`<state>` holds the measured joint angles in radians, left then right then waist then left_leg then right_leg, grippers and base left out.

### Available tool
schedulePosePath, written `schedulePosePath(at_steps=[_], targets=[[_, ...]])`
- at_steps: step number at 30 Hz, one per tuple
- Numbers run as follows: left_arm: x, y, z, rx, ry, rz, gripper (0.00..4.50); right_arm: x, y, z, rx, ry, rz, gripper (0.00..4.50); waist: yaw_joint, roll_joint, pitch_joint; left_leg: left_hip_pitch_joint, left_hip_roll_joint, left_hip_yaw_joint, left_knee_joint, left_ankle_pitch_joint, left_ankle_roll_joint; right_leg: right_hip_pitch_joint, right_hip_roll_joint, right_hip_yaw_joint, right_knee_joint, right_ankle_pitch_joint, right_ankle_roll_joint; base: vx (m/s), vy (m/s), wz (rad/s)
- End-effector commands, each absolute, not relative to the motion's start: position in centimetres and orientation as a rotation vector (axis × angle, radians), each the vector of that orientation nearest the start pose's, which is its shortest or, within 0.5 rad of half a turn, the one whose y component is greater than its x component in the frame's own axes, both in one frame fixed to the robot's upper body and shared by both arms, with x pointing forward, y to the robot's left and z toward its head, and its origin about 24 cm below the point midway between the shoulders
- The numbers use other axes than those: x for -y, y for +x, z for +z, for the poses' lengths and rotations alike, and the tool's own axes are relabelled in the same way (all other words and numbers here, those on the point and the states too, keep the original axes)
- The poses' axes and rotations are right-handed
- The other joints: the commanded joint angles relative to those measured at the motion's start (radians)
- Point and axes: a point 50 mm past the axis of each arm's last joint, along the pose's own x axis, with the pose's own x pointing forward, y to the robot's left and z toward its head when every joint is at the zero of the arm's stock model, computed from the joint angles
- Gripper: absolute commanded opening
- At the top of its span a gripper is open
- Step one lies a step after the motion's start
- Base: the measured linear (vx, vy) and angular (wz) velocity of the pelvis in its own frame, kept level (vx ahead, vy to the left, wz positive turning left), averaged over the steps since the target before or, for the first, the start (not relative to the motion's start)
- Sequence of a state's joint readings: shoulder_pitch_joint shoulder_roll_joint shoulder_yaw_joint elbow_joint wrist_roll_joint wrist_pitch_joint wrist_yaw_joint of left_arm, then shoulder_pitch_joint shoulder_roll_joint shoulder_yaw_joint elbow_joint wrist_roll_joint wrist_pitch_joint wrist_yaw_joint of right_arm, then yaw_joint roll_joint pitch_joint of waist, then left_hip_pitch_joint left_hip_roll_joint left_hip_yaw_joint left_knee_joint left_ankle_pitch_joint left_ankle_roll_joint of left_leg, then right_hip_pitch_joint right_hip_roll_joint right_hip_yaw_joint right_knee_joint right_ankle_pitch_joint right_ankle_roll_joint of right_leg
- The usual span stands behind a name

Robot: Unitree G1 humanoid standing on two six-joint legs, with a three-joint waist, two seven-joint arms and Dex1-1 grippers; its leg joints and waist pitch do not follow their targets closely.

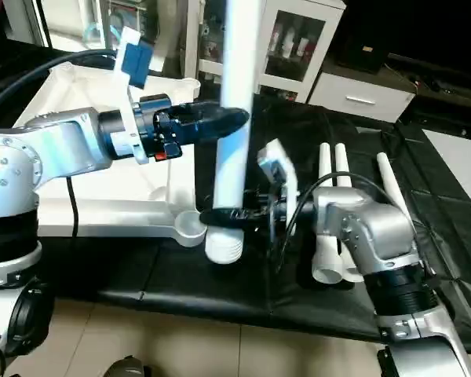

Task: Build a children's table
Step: Pick table leg

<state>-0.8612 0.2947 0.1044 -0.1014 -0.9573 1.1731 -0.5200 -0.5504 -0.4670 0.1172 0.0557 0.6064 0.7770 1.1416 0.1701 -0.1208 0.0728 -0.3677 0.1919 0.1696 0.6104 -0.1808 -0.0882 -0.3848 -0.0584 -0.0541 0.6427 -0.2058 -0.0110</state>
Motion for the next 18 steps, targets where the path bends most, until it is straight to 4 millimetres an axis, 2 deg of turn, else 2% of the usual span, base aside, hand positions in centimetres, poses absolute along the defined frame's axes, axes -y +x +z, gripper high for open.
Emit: schedulePosePath(at_steps=[1, 2, 4, 5, 6, 7, 9, 10, 12, 13, 14, 15, 16, 17, 18], targets=[[-8.2, 29.8, 25.1, -0.172, -0.343, -1.28, 3.31, 14.4, 30.0, 14.9, -0.272, 0.203, 1.346, 1.88, 0.0, 0.033, -0.076, 0.019, 0.037, -0.014, -0.076, -0.165, -0.079, 0.044, -0.082, 0.043, -0.07, -0.095, -0.187, 0.0, 0.0, 0.0], [-8.4, 30.0, 25.1, -0.166, -0.35, -1.267, 3.43, 14.8, 30.2, 15.1, -0.262, 0.203, 1.327, 1.88, 0.002, 0.035, -0.076, 0.019, 0.037, -0.014, -0.075, -0.162, -0.079, 0.045, -0.082, 0.043, -0.069, -0.091, -0.187, 0.0, 0.0, 0.0], [-9.1, 30.3, 25.3, -0.148, -0.354, -1.233, 3.6, 15.8, 30.3, 15.5, -0.241, 0.204, 1.289, 1.88, 0.002, 0.032, -0.077, 0.018, 0.037, -0.014, -0.075, -0.156, -0.075, 0.046, -0.081, 0.043, -0.07, -0.084, -0.186, 0.0, 0.0, 0.0], [-9.4, 30.5, 25.3, -0.141, -0.358, -1.215, 3.72, 16.2, 30.4, 15.7, -0.235, 0.204, 1.276, 1.88, 0.003, 0.039, -0.076, 0.018, 0.036, -0.015, -0.075, -0.157, -0.076, 0.045, -0.081, 0.044, -0.069, -0.084, -0.184, 0.0, 0.0, 0.0], [-9.8, 30.7, 25.3, -0.135, -0.364, -1.193, 3.72, 16.5, 30.3, 15.8, -0.23, 0.203, 1.263, 1.88, 0.002, 0.036, -0.077, 0.018, 0.036, -0.014, -0.074, -0.155, -0.074, 0.046, -0.08, 0.044, -0.07, -0.078, -0.181, 0.0, 0.0, 0.0], [-10.5, 31.0, 25.2, -0.124, -0.366, -1.155, 3.82, 17.1, 30.3, 15.9, -0.223, 0.199, 1.237, 1.88, 0.004, 0.043, -0.078, 0.017, 0.036, -0.015, -0.074, -0.15, -0.072, 0.048, -0.081, 0.044, -0.068, -0.073, -0.181, 0.0, 0.0, 0.0], [-11.2, 31.2, 25.1, -0.115, -0.36, -1.119, 4.03, 17.7, 30.2, 16.0, -0.218, 0.194, 1.211, 1.88, 0.001, 0.037, -0.078, 0.017, 0.036, -0.014, -0.074, -0.143, -0.065, 0.049, -0.079, 0.044, -0.069, -0.066, -0.18, 0.0, 0.0, 0.0], [-12.6, 31.3, 24.6, -0.109, -0.33, -1.038, 4.03, 18.8, 30.1, 16.0, -0.212, 0.166, 1.141, 1.88, 0.001, 0.038, -0.078, 0.016, 0.036, -0.013, -0.073, -0.135, -0.061, 0.049, -0.08, 0.044, -0.068, -0.064, -0.182, 0.0, 0.0, 0.0], [-14.0, 31.3, 24.1, -0.109, -0.289, -0.948, 4.09, 19.7, 30.0, 15.9, -0.209, 0.127, 1.068, 1.88, -0.001, 0.043, -0.077, 0.016, 0.039, -0.014, -0.075, -0.132, -0.063, 0.049, -0.08, 0.044, -0.068, -0.064, -0.171, 0.0, 0.0, 0.0], [-15.2, 31.4, 23.1, -0.136, -0.217, -0.842, 4.17, 20.1, 30.1, 15.5, -0.211, 0.077, 0.965, 1.88, -0.003, 0.045, -0.078, 0.017, 0.038, -0.014, -0.075, -0.133, -0.062, 0.047, -0.079, 0.044, -0.068, -0.072, -0.164, 0.0, 0.0, 0.0], [-15.4, 31.4, 22.9, -0.143, -0.203, -0.819, 4.17, 20.1, 30.2, 15.4, -0.213, 0.068, 0.941, 1.88, -0.006, 0.049, -0.077, 0.016, 0.038, -0.014, -0.076, -0.129, -0.064, 0.045, -0.078, 0.045, -0.069, -0.077, -0.16, 0.0, 0.0, 0.0], [-16.7, 31.2, 21.2, -0.15, -0.078, -0.667, 4.17, 20.1, 30.6, 15.2, -0.177, 0.017, 0.778, 1.88, -0.01, 0.051, -0.075, 0.017, 0.038, -0.014, -0.078, -0.132, -0.07, 0.044, -0.077, 0.044, -0.072, -0.105, -0.151, 0.0, 0.0, 0.0], [-17.2, 31.2, 20.6, -0.112, -0.028, -0.571, 4.17, 20.0, 30.7, 15.3, -0.128, 0.022, 0.707, 1.88, -0.02, 0.047, -0.075, 0.015, 0.039, -0.013, -0.08, -0.132, -0.078, 0.043, -0.077, 0.044, -0.072, -0.12, -0.14, 0.0, 0.0, 0.0], [-17.6, 31.2, 20.1, -0.072, 0.006, -0.473, 4.17, 19.7, 30.8, 15.4, -0.073, 0.041, 0.642, 1.88, -0.025, 0.051, -0.075, 0.017, 0.043, -0.014, -0.081, -0.148, -0.081, 0.038, -0.081, 0.045, -0.075, -0.135, -0.137, 0.0, 0.0, 0.0], [-17.9, 31.1, 19.4, -0.062, 0.041, -0.399, 4.17, 19.5, 30.8, 15.5, -0.036, 0.05, 0.58, 1.88, -0.031, 0.047, -0.075, 0.016, 0.043, -0.014, -0.082, -0.153, -0.08, 0.039, -0.081, 0.045, -0.077, -0.145, -0.134, 0.0, 0.0, 0.0]])
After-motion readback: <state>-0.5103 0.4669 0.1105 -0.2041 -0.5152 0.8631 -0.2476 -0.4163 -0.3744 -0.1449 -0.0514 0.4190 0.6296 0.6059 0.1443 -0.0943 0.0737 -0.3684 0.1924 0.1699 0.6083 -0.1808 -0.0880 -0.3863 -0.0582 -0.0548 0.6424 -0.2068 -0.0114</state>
